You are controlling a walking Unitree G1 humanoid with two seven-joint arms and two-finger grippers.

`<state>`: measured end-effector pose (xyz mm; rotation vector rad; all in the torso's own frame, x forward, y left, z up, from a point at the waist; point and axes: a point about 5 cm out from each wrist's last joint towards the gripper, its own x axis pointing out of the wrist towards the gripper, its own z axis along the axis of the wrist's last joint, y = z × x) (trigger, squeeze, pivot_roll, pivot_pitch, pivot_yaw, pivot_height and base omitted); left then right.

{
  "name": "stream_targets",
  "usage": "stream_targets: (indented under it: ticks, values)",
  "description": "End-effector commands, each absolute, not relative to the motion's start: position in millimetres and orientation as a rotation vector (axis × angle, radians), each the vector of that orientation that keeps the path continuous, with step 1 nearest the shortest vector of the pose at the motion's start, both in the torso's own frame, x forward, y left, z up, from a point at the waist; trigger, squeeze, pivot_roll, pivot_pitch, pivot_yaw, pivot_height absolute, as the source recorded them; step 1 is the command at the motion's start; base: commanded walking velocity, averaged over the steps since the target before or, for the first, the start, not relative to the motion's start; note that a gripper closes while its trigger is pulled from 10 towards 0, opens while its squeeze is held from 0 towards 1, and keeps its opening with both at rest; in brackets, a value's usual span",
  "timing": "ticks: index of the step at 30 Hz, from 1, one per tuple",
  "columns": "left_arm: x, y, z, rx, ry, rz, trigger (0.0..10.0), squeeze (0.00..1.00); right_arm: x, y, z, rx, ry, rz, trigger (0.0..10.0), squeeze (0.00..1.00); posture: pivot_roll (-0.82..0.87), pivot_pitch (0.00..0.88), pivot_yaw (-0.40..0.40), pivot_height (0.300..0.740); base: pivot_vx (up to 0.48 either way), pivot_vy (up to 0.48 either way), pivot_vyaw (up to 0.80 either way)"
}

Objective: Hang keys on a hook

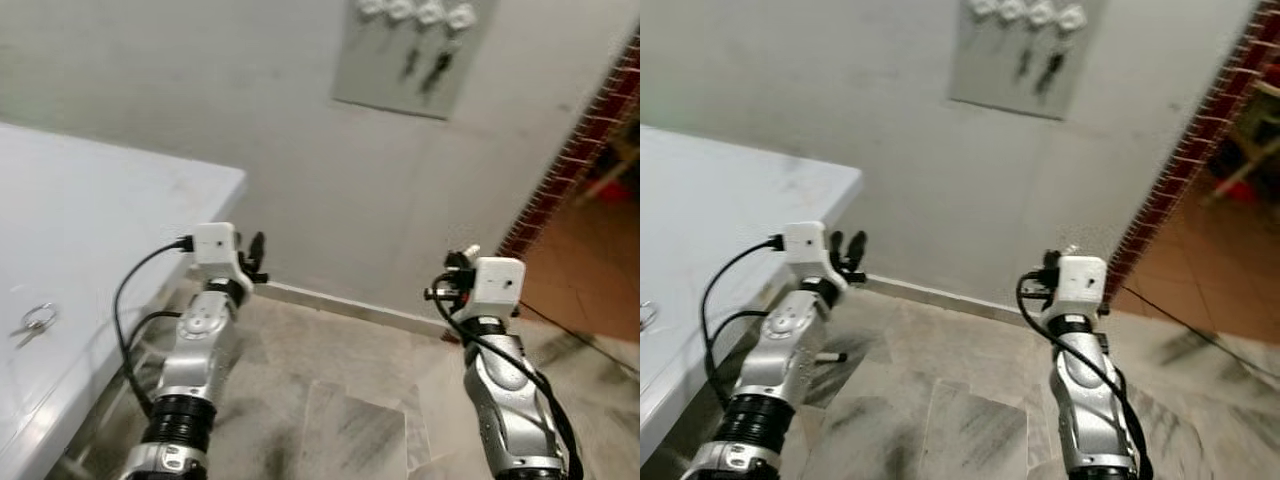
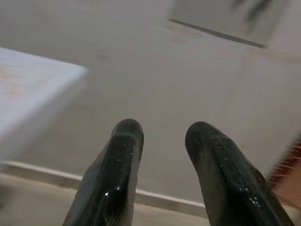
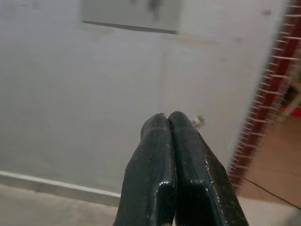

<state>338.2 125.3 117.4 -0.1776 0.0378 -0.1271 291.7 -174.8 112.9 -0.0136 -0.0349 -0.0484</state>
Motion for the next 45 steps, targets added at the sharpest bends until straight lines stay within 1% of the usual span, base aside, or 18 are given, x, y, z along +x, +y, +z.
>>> stream_targets:
  ticks: [1, 3, 5, 9, 14, 33, 45]
  values:
    - [338.2, 122.5, 119.1, -0.164, 0.036, -0.142, 10.0, 0.00, 294.2, -174.3, 119.6, -0.019, -0.057, -0.045, 10.0, 0.00, 0.06, 0.000, -0.042, 0.740, 0.000, 0.000, -0.74]
    - [338.2, 122.4, 119.1, -0.164, 0.035, -0.143, 10.0, 0.00, 294.3, -174.3, 119.6, -0.018, -0.057, -0.046, 10.0, 0.00, 0.06, 0.000, -0.042, 0.740, 0.000, 0.000, -0.74]
    - [337.7, 121.6, 118.7, -0.165, 0.036, -0.145, 10.0, 0.00, 293.4, -173.5, 121.8, 0.035, -0.081, -0.036, 10.0, 0.00, 0.06, 0.000, -0.043, 0.740, 0.000, 0.000, -0.56]
    - [336.8, 120.2, 118.4, -0.168, 0.039, -0.155, 10.0, 0.00, 293.9, -175.4, 121.2, 0.010, -0.064, -0.067, 10.0, 0.00, 0.06, 0.000, -0.044, 0.740, 0.000, 0.000, 0.00]
    - [335.8, 121.3, 118.7, -0.184, 0.034, -0.170, 10.0, 0.00, 293.2, -178.7, 118.7, 0.024, -0.045, -0.087, 10.0, 0.00, 0.06, 0.000, -0.043, 0.740, 0.000, 0.000, 0.00]
    - [333.0, 121.6, 118.9, -0.185, 0.035, -0.181, 10.0, 0.00, 289.9, -176.4, 119.3, 0.017, -0.055, -0.067, 10.0, 0.00, 0.06, 0.000, -0.042, 0.740, 0.000, 0.000, 0.00]
    - [334.4, 122.7, 120.3, -0.188, 0.032, -0.180, 10.0, 0.00, 288.3, -174.2, 119.4, 0.022, -0.060, -0.053, 10.0, 0.00, 0.06, 0.000, -0.039, 0.740, 0.263, 0.000, 0.00]
